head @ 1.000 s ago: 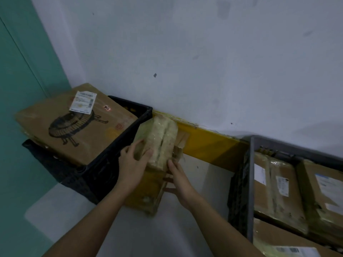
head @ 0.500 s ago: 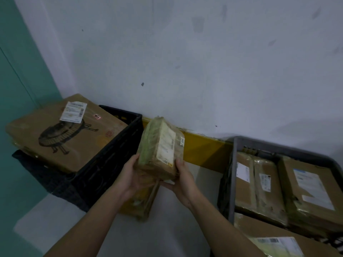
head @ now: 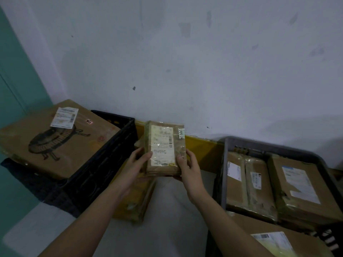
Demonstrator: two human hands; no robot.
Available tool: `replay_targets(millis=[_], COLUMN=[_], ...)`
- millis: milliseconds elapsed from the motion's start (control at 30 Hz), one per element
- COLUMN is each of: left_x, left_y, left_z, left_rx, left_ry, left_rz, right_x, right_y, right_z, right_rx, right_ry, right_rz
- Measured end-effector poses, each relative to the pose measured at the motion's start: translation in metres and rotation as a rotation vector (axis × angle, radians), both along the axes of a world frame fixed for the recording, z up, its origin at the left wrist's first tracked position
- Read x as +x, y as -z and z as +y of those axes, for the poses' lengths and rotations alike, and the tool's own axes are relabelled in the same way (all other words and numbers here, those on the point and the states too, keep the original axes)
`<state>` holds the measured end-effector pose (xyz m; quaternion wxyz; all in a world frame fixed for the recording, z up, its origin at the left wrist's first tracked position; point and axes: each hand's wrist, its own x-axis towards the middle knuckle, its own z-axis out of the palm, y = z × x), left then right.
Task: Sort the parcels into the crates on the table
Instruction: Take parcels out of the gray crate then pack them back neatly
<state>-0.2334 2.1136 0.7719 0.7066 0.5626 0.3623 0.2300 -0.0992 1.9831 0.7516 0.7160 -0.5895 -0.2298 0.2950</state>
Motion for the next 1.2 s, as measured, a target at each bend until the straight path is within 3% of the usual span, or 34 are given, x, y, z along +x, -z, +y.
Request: replay_targets(millis=[100,233,400,600,767,900,1000,1100,1200], left_x=[0.004,0.018,0.044,0.089,0.132,0.158,0.172,0.177,0.174], left_y=[0.001,0.002,-0.006,-0.020,-0.024,-0.018,0.003,0.031,0.047], left_z=[-0.005,-0.013,-0.033,-0.065,-0.108,-0.147,-0.164,-0.171,-0.178], left_rx=[0.000,-0.002,-0.027,0.042,0.149,0.302,0.400,0.472,0.562], left_ry=[-0.018,-0.087,-0.036,0.131,0.306,0.341,0.315,0.414,0.491], left_rz=[-0.016,-0.032,-0.117,-0.133,-0.158,-0.162,-0.029,0.193,0.236], right_x=[0.004,0.006,0.023,0.058,0.089,0.109,0.122,0.131,0.137], right_y=[-0.005,-0.013,-0.026,-0.033,-0.038,-0.042,-0.040,-0.033,-0.020], right_z=[-0.006,-0.013,-0.035,-0.083,-0.131,-0.164,-0.182,-0.193,-0.197], right_rx=[-0.001,-0.041,-0.034,-0.064,-0.032,-0.069,-0.154,-0.273,-0.365], right_ry=[-0.005,0.029,0.110,0.274,0.415,0.518,0.566,0.598,0.622], right_rz=[-0.060,-0.289,-0.359,-0.375,-0.226,-0.222,-0.241,-0.281,-0.321])
